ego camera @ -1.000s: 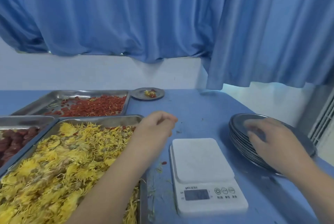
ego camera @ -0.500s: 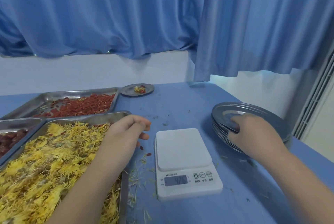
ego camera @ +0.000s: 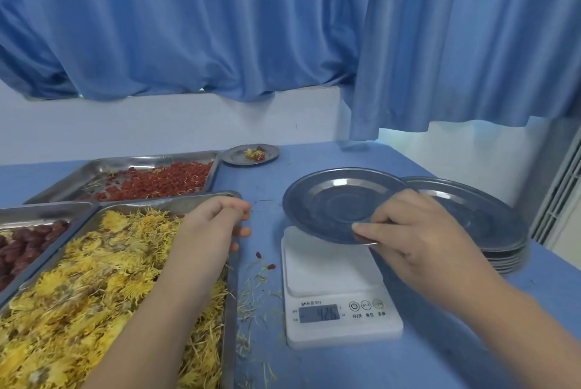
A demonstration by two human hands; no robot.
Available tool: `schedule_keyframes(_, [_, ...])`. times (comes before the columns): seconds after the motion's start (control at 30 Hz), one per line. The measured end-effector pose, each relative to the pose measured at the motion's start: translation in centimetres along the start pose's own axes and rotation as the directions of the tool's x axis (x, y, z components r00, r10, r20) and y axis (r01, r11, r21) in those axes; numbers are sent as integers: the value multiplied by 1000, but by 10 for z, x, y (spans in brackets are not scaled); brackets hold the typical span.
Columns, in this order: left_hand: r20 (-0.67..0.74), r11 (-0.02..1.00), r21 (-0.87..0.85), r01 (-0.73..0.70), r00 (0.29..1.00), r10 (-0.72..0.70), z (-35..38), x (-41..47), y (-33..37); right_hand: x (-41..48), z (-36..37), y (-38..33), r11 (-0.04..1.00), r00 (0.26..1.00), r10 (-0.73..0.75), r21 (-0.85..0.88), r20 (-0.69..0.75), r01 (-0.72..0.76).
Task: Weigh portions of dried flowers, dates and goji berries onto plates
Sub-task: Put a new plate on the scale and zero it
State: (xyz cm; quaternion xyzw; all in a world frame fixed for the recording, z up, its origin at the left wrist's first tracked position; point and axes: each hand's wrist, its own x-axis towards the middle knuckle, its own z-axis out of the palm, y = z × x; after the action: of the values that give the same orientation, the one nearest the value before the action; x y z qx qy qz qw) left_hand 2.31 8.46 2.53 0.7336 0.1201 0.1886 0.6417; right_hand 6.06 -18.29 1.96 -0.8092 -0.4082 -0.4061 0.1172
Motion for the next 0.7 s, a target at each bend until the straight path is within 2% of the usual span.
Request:
schedule_keyframes(0.17, [-39,1000,3,0,999,0,-2,-1,1,-1,15,-23,995,993,-78,-52,93,83])
schedule_keyframes(0.37, [-26,998,58,-16,1000,18,2,-4,2,-5,17,-25,999,970,-14,-37,241,23])
schedule_keyframes(0.57, [-30,998,58,-21,999,23,3,-4,2,-8,10,-25,998,872,10,50,489,-39])
schedule_keyframes(0.63, [-24,998,65,-23,999,25,3,-3,1,-9,5,-25,996,893,-12,84,450,-29])
schedule_keyframes(0.7, [-18,995,97,-31,999,33,3,-2,-1,-13,-3,-21,994,944,-8,107,329,-29])
